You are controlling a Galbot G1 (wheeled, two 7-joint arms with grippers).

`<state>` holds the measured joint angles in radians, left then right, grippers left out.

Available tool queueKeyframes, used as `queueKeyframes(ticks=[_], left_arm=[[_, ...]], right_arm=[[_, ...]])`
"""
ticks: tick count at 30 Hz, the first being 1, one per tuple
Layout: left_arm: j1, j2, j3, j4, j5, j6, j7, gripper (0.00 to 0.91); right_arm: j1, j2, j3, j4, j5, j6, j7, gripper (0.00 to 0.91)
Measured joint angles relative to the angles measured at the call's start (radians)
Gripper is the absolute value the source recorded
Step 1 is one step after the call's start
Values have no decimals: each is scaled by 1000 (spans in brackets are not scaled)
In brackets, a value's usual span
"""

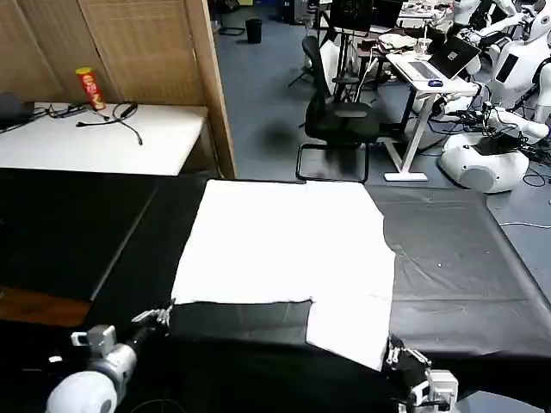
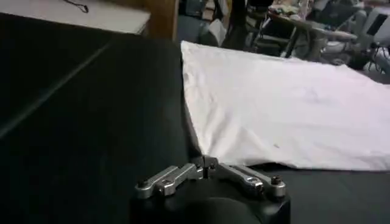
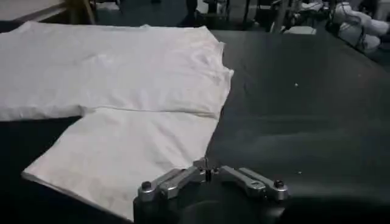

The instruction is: Fold and organize the clothes.

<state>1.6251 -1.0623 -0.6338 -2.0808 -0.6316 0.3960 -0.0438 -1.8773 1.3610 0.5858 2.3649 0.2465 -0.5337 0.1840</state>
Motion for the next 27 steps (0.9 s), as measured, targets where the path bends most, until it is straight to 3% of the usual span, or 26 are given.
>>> queueKeyframes(ticks=[3, 4, 5, 18, 19, 21, 24, 26, 27], left_arm=[[42, -8, -11, -25, 19, -14, 2, 0], [50, -10, -13, -28, 23, -14, 2, 0], [55, -12, -13, -29, 30, -16, 3, 0], [54, -11, -27, -19, 51, -19, 6, 0], [55, -10, -28, -18, 51, -20, 7, 0], [55, -8, -29, -14, 51, -20, 10, 0], [56, -7, -29, -5, 52, -20, 11, 0], [57, -7, -30, -4, 53, -20, 12, 0], [58, -7, -30, -3, 53, -21, 13, 0]], right_arm=[[0, -9, 7, 1, 1, 6, -45, 0], [4, -13, 9, 0, -1, 7, -64, 146], [8, -17, 10, -3, -4, 9, -80, 878], [65, -16, 3, -74, -7, 17, -92, 878], [68, -16, 2, -81, -7, 17, -94, 790], [75, -15, -1, -96, -6, 17, -97, 741], [84, -15, -5, -114, -3, 19, -98, 556], [86, -14, -7, -123, 0, 22, -99, 390], [86, -14, -8, -127, 2, 24, -99, 263]])
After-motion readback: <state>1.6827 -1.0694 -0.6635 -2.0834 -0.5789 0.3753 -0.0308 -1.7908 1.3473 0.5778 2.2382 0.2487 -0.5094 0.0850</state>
